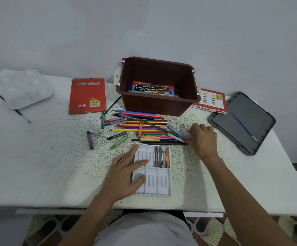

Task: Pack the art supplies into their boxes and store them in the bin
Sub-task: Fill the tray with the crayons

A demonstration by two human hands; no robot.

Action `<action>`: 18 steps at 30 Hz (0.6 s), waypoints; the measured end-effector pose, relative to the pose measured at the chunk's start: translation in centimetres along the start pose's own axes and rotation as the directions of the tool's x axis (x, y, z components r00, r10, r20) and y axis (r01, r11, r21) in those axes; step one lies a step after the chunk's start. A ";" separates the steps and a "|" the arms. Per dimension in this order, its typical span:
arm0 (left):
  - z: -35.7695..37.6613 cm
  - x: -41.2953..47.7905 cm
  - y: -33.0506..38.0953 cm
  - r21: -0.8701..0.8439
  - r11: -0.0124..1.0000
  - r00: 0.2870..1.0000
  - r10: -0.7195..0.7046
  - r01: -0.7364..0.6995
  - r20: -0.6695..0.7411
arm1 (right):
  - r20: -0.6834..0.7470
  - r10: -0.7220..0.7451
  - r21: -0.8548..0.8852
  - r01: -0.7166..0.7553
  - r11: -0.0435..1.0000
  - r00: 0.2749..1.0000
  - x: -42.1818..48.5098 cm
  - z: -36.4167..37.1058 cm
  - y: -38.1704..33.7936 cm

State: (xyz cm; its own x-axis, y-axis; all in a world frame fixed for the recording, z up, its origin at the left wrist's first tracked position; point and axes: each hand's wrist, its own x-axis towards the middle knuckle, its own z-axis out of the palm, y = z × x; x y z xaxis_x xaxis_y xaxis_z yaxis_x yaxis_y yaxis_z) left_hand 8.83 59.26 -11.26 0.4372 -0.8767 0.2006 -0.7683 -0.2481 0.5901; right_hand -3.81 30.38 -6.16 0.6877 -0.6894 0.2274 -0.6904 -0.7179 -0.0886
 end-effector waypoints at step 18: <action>0.1 0.1 -0.1 -0.010 1.000 1.000 0.000 0.000 -0.009 | 0.081 0.059 0.122 -0.069 0.990 0.995 0.6 1.8 0.4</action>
State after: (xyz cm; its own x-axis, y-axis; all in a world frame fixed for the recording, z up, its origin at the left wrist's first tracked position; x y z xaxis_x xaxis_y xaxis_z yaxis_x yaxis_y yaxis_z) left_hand 8.86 59.16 -11.41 0.4415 -0.8730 0.2073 -0.7633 -0.2441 0.5982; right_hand -3.27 29.45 -7.77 0.6615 -0.7363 0.1424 -0.7038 -0.6751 -0.2214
